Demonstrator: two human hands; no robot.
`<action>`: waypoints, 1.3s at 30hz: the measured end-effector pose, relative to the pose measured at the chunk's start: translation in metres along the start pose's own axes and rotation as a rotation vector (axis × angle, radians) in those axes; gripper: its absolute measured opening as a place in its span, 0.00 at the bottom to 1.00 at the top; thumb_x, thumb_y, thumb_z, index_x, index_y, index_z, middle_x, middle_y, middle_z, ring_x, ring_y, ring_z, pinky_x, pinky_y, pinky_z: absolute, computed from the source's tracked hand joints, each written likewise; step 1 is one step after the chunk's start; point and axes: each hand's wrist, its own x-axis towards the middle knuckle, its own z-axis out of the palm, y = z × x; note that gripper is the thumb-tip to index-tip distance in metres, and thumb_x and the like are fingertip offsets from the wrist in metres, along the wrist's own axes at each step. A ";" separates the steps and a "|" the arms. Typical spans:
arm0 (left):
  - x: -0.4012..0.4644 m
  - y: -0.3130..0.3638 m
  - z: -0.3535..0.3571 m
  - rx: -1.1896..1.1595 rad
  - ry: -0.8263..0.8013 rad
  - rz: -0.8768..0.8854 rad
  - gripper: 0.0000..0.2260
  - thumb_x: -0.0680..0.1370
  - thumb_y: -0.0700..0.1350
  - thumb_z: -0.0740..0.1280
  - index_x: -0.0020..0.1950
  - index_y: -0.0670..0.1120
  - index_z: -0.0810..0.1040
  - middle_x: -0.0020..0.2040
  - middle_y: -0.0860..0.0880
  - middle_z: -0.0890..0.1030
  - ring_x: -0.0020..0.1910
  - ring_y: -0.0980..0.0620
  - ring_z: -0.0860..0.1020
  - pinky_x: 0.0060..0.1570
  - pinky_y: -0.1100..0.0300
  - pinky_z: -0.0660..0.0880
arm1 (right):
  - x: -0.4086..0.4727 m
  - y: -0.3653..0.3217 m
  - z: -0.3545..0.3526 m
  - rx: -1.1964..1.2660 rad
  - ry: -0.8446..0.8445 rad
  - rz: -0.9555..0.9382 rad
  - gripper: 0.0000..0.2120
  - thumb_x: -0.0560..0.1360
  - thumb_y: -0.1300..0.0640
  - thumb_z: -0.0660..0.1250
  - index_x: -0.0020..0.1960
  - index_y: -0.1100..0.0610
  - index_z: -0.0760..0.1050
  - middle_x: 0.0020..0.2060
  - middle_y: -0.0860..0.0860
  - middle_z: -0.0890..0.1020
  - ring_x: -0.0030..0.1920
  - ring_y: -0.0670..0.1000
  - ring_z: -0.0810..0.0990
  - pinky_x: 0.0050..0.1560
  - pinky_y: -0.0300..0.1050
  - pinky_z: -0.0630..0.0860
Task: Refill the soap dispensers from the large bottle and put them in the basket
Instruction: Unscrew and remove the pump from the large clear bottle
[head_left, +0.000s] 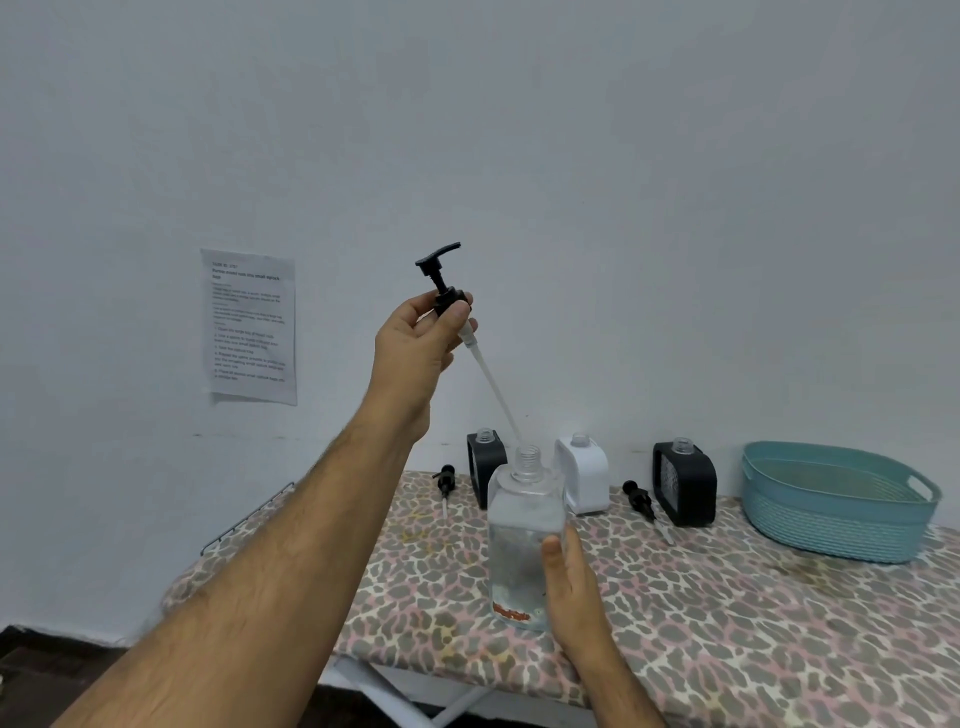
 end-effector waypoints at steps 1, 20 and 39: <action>0.000 0.000 0.000 0.005 0.001 0.003 0.12 0.78 0.45 0.70 0.60 0.47 0.76 0.52 0.55 0.85 0.55 0.52 0.83 0.60 0.52 0.72 | 0.000 0.000 0.000 0.004 0.000 -0.002 0.49 0.53 0.12 0.49 0.67 0.36 0.61 0.55 0.29 0.70 0.49 0.28 0.71 0.39 0.20 0.70; 0.012 -0.005 -0.037 -0.190 0.161 -0.045 0.11 0.79 0.48 0.69 0.60 0.47 0.77 0.55 0.54 0.84 0.54 0.50 0.84 0.58 0.50 0.77 | 0.001 0.004 -0.001 -0.012 -0.002 0.003 0.49 0.54 0.12 0.49 0.67 0.38 0.62 0.56 0.31 0.72 0.51 0.29 0.72 0.40 0.21 0.71; 0.011 -0.090 -0.146 -0.099 0.434 -0.359 0.12 0.79 0.52 0.68 0.54 0.44 0.81 0.53 0.51 0.84 0.52 0.52 0.83 0.53 0.53 0.78 | 0.006 0.016 0.001 -0.055 0.009 0.003 0.52 0.56 0.12 0.48 0.71 0.40 0.63 0.62 0.39 0.74 0.58 0.37 0.74 0.52 0.32 0.71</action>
